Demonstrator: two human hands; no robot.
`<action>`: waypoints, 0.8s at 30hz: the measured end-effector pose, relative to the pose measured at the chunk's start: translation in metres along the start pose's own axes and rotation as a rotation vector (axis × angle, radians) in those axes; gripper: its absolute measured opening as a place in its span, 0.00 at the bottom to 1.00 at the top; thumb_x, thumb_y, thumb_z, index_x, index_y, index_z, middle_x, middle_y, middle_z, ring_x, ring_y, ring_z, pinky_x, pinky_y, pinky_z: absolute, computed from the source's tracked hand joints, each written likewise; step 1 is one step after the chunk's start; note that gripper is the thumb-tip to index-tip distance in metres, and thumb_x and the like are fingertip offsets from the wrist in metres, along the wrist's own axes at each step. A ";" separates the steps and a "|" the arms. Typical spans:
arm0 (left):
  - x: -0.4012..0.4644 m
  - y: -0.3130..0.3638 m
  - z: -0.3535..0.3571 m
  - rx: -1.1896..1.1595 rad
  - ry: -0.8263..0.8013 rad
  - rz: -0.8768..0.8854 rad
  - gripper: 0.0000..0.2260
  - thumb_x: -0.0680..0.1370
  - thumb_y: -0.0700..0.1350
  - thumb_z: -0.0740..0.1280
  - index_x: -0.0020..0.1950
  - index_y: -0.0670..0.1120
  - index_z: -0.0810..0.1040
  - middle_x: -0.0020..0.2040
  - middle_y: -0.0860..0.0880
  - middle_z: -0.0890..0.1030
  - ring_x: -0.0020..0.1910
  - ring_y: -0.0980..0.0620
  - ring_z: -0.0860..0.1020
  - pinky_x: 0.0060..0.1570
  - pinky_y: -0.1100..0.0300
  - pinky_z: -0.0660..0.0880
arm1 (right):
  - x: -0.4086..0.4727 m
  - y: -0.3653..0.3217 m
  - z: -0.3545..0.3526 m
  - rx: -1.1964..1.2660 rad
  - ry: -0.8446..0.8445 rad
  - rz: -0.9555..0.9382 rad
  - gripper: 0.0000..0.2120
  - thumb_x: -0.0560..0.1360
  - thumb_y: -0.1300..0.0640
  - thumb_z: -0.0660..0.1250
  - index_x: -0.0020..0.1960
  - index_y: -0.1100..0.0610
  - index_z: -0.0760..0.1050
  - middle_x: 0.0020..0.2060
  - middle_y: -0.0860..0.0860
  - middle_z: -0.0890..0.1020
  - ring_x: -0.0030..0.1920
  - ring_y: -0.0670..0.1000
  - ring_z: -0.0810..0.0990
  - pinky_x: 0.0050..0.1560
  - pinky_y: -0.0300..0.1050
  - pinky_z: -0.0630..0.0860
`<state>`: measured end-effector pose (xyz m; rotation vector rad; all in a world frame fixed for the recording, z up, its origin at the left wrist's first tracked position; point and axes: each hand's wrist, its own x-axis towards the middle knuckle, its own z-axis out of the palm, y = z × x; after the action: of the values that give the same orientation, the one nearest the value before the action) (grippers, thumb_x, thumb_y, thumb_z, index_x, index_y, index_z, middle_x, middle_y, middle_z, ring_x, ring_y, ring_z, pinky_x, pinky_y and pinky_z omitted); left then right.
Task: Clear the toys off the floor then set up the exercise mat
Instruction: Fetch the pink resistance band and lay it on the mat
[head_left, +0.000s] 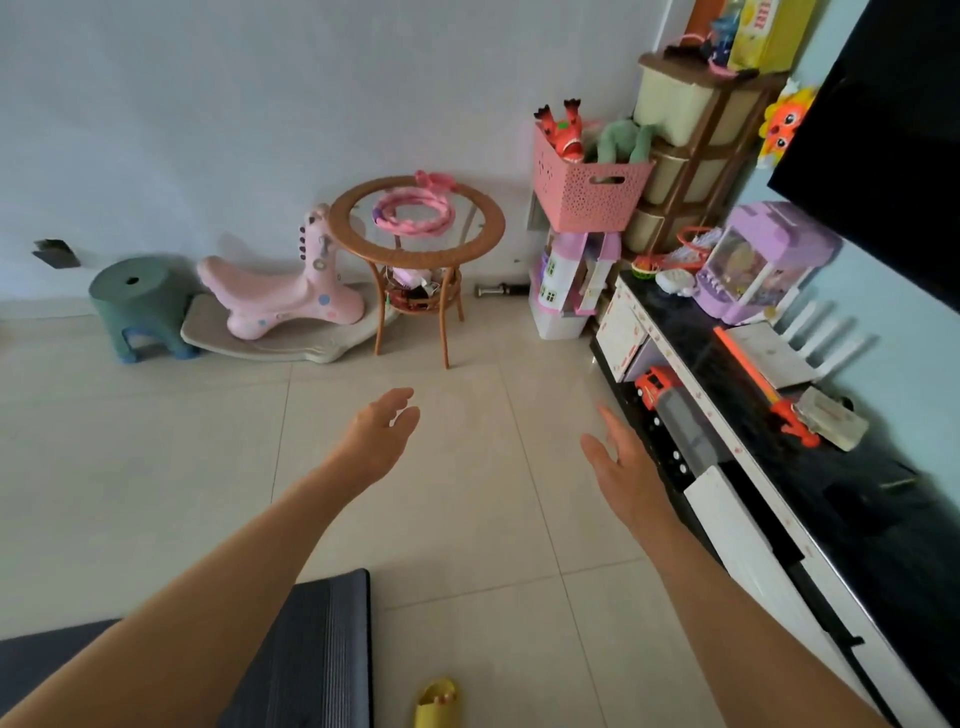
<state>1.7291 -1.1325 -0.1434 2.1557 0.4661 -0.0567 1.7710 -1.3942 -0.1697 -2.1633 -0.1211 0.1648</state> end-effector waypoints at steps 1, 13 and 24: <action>0.021 0.008 -0.002 0.001 0.002 0.001 0.18 0.80 0.45 0.58 0.71 0.46 0.68 0.68 0.44 0.71 0.67 0.45 0.70 0.66 0.55 0.63 | 0.020 -0.002 0.000 0.004 -0.006 0.002 0.24 0.80 0.52 0.58 0.75 0.49 0.57 0.74 0.48 0.60 0.74 0.48 0.58 0.73 0.53 0.58; 0.221 0.105 0.058 0.024 0.002 0.026 0.18 0.80 0.45 0.60 0.69 0.45 0.69 0.67 0.43 0.73 0.66 0.45 0.71 0.65 0.55 0.65 | 0.244 0.029 -0.049 0.070 0.007 -0.023 0.24 0.79 0.53 0.59 0.74 0.50 0.58 0.74 0.49 0.61 0.74 0.49 0.59 0.73 0.55 0.59; 0.394 0.211 0.117 0.049 0.027 0.019 0.16 0.79 0.47 0.60 0.67 0.46 0.71 0.64 0.44 0.75 0.64 0.45 0.72 0.63 0.54 0.66 | 0.457 0.029 -0.131 0.093 -0.041 -0.074 0.29 0.72 0.47 0.57 0.73 0.50 0.61 0.69 0.45 0.67 0.70 0.48 0.65 0.70 0.47 0.62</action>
<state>2.1832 -1.2141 -0.1312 2.2109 0.4641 -0.0293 2.2441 -1.4485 -0.1538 -2.0598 -0.2124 0.1692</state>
